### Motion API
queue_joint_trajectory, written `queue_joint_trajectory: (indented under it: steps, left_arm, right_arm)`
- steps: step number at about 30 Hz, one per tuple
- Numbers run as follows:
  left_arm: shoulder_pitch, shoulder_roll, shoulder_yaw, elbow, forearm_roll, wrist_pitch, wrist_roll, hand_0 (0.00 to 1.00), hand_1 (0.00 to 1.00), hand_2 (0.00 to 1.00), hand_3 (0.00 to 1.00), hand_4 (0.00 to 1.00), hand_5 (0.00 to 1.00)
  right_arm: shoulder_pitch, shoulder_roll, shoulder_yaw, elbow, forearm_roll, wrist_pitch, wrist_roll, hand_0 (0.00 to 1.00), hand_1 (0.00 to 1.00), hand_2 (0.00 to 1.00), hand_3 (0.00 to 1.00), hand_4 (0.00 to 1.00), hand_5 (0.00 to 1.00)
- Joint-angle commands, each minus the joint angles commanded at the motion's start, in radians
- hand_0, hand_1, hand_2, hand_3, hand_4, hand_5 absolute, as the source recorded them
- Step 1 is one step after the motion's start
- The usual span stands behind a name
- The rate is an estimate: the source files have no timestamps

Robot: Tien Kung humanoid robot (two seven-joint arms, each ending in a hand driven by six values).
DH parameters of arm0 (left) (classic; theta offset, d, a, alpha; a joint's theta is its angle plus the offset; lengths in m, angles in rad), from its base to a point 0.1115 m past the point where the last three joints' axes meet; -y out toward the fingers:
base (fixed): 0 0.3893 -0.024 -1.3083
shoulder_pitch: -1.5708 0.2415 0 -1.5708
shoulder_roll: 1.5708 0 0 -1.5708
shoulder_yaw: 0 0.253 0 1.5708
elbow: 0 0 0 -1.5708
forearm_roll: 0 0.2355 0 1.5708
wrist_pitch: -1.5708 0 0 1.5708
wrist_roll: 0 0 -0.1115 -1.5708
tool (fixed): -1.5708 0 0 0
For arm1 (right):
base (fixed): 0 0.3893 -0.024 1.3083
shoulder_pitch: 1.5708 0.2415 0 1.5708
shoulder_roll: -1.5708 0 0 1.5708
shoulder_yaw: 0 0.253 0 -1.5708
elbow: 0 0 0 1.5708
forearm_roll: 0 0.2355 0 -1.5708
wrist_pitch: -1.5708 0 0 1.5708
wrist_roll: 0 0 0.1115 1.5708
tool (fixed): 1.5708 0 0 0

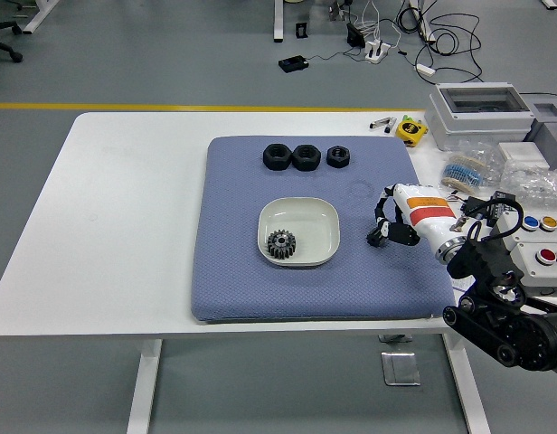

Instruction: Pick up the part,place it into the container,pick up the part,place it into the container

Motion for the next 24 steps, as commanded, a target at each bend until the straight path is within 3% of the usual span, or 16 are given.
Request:
queue_joint_trajectory:
  steps: [2, 3, 5, 8, 9, 14, 15, 24]
  left_arm:
    - [-0.001, 0.000, 0.002, 0.000, -0.003, 0.000, -0.001, 0.617, 0.595, 0.699, 0.599, 0.582, 0.594]
    - [-0.002, 0.000, 0.003, 0.000, -0.005, 0.000, -0.002, 0.617, 0.593, 0.699, 0.598, 0.580, 0.591]
    - [-0.003, 0.000, 0.007, 0.000, -0.010, -0.001, -0.004, 0.617, 0.593, 0.699, 0.598, 0.580, 0.591]
    - [-0.004, 0.000, 0.010, 0.000, -0.016, -0.001, -0.005, 0.617, 0.593, 0.699, 0.598, 0.580, 0.591]
    - [-0.005, 0.000, 0.010, 0.000, -0.016, -0.002, -0.006, 0.617, 0.593, 0.698, 0.598, 0.581, 0.591]
    - [-0.006, -0.001, 0.008, 0.000, -0.013, -0.002, -0.004, 0.617, 0.593, 0.698, 0.598, 0.581, 0.591]
    - [-0.006, 0.000, 0.008, 0.000, -0.013, -0.002, -0.004, 0.617, 0.593, 0.699, 0.598, 0.580, 0.589]
    - [-0.007, 0.000, 0.011, 0.000, -0.017, -0.003, -0.006, 0.617, 0.592, 0.698, 0.599, 0.582, 0.593]
  right_arm:
    - [-0.003, -0.006, 0.012, 0.012, -0.015, 0.040, -0.025, 0.002, 0.043, 0.158, 0.408, 0.457, 0.105]
    - [-0.004, -0.009, 0.017, 0.018, -0.025, 0.068, -0.034, 0.127, 0.222, 0.341, 0.592, 0.552, 0.263]
    - [-0.008, -0.017, 0.028, 0.028, -0.050, 0.124, -0.044, 0.127, 0.222, 0.341, 0.592, 0.552, 0.263]
    - [-0.011, -0.025, 0.033, 0.037, -0.054, 0.161, -0.037, 0.127, 0.222, 0.341, 0.592, 0.552, 0.263]
    - [-0.012, -0.027, 0.033, 0.040, -0.055, 0.168, -0.034, 0.166, 0.257, 0.387, 0.719, 0.801, 0.362]
    - [-0.015, -0.028, 0.035, 0.049, -0.049, 0.172, -0.028, 0.166, 0.257, 0.387, 0.719, 0.801, 0.362]
    - [-0.016, -0.029, 0.038, 0.052, -0.045, 0.165, -0.027, 0.170, 0.256, 0.394, 0.749, 0.885, 0.412]
    - [-0.024, -0.050, 0.069, 0.104, -0.027, 0.153, -0.026, 0.170, 0.253, 0.392, 0.747, 0.909, 0.434]
